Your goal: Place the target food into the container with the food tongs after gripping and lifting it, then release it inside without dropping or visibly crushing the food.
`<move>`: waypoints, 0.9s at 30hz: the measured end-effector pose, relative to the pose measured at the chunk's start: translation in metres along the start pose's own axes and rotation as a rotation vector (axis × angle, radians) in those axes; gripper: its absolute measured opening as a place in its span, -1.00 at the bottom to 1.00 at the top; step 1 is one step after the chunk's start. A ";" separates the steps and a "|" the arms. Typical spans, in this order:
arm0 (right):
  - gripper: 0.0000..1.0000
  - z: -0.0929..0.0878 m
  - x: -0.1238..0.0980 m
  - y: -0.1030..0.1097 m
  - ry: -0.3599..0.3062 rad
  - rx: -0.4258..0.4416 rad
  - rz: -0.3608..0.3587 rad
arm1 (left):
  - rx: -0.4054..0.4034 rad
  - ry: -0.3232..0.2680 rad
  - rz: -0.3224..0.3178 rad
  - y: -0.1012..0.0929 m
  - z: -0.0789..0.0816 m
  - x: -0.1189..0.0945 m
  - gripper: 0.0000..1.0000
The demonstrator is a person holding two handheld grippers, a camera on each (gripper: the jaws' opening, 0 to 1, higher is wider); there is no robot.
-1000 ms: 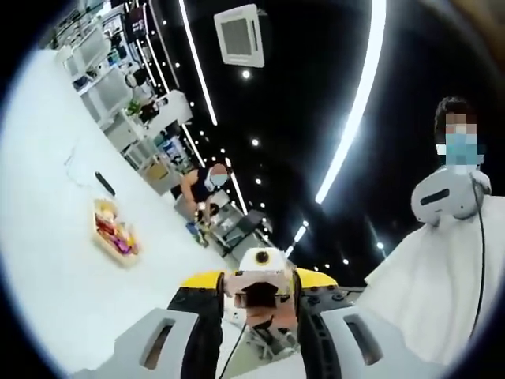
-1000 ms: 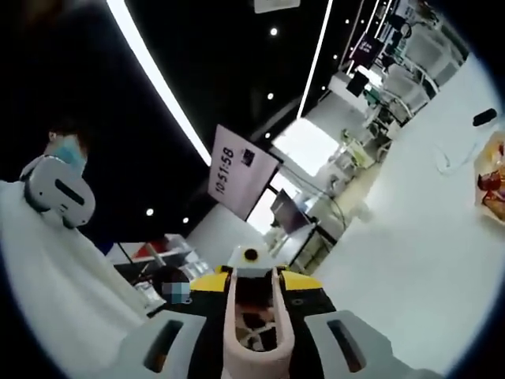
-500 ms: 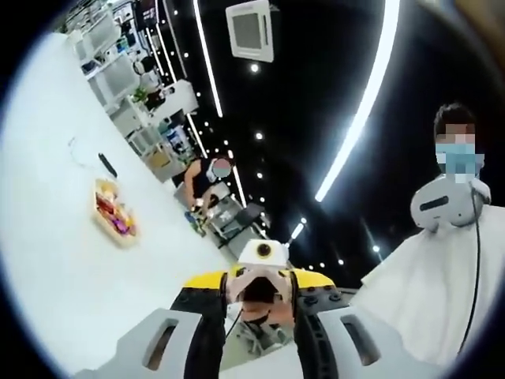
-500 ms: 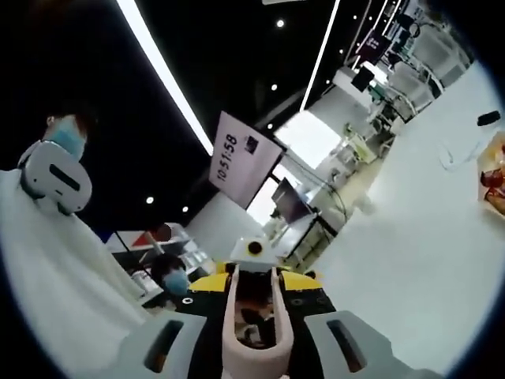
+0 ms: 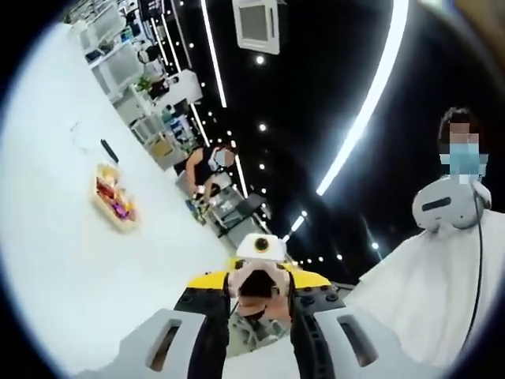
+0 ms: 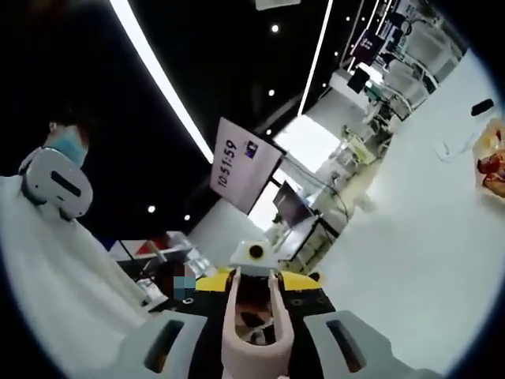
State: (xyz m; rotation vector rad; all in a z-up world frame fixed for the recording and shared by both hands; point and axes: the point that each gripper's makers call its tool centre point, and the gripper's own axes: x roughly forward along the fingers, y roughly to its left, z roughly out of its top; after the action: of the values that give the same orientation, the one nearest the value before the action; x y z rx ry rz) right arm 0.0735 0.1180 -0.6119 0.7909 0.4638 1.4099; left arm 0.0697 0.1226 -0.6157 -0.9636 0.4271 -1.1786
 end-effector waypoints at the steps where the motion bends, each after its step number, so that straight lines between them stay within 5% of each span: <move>1: -0.56 -0.001 0.001 -0.002 0.005 -0.001 -0.007 | -0.004 -0.002 0.000 0.000 0.000 0.000 -0.59; 12: -0.58 0.006 -0.006 -0.002 -0.004 0.019 -0.011 | 0.060 -0.018 0.010 -0.003 0.010 -0.008 -0.65; 22: -0.56 0.003 -0.015 -0.002 0.035 -0.042 -0.020 | 0.139 0.062 -0.024 -0.003 0.005 -0.002 -0.57; 27: -0.58 -0.005 -0.023 0.000 0.112 -0.106 -0.041 | 0.184 0.112 -0.045 -0.001 -0.002 -0.002 -0.54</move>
State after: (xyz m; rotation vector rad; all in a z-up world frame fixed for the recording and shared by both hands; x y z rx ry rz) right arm 0.0668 0.0967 -0.6189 0.6159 0.4848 1.4337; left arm 0.0670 0.1233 -0.6160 -0.7537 0.3802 -1.2929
